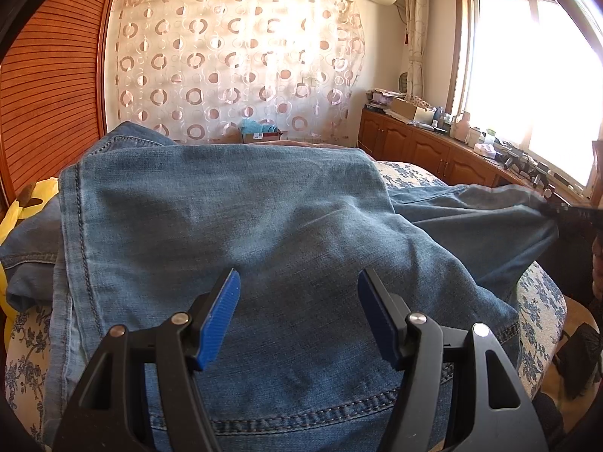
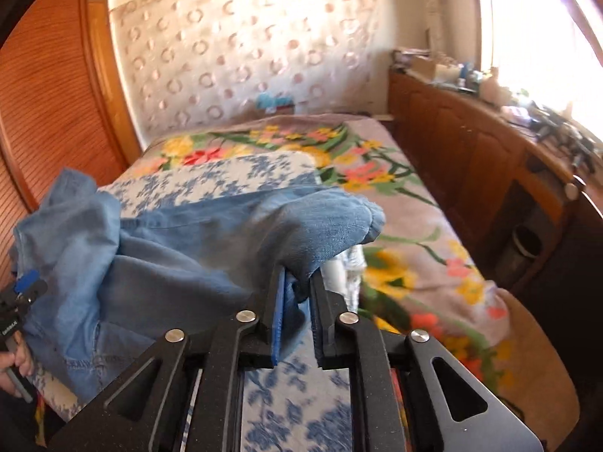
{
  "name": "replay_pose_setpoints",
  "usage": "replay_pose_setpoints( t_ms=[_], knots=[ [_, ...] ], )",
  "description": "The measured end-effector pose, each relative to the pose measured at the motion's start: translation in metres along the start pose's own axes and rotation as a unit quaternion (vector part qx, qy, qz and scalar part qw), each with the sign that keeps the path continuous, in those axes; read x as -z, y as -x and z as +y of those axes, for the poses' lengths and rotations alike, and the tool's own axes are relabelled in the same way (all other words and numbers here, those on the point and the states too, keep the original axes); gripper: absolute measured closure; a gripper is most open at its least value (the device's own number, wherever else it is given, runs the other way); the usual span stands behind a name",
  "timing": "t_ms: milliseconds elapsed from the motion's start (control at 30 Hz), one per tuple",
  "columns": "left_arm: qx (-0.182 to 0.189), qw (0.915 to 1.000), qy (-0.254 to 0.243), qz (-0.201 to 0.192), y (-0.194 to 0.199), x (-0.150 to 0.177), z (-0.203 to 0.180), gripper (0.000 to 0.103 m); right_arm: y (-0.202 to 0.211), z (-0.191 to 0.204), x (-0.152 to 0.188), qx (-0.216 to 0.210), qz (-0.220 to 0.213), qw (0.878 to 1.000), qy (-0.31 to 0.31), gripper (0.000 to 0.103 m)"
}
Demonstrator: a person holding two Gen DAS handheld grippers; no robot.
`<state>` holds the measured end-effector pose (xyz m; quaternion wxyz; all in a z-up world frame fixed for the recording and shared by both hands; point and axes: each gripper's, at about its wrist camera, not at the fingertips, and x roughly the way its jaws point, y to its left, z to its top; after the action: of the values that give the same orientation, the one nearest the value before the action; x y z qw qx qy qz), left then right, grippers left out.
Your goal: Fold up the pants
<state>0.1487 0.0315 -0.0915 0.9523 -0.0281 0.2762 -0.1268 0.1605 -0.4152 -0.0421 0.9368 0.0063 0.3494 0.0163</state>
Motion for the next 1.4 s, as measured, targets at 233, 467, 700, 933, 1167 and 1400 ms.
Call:
replay_pose_setpoints(
  t_ms=[233, 467, 700, 933, 1167, 1400],
  knots=[
    [-0.001, 1.0, 0.0, 0.001, 0.0, 0.0, 0.0, 0.038, -0.02, -0.025, 0.019, 0.04, 0.025, 0.999, -0.019, 0.066],
    [-0.001, 1.0, 0.0, 0.002, 0.0, 0.0, 0.0, 0.038, -0.055, -0.045, 0.015, -0.003, 0.056, 0.997, -0.05, 0.053],
    [-0.001, 1.0, -0.001, 0.003, 0.0, 0.0, 0.0, 0.038, -0.064, -0.044, 0.018, -0.026, 0.067, 0.996, -0.052, 0.052],
    [-0.008, 0.9999, -0.008, 0.013, -0.006, 0.0, -0.002, 0.038, -0.069, -0.039, 0.003, -0.037, 0.053, 0.997, -0.029, 0.051],
    [-0.006, 0.9996, -0.023, 0.011, -0.003, -0.01, -0.007, 0.038, -0.089, -0.024, -0.033, -0.039, 0.041, 0.998, 0.011, 0.048],
    [-0.004, 0.9993, -0.027, 0.024, -0.005, -0.029, -0.009, 0.038, -0.129, -0.022, -0.064, -0.037, 0.054, 0.998, 0.013, 0.047]
  ],
)
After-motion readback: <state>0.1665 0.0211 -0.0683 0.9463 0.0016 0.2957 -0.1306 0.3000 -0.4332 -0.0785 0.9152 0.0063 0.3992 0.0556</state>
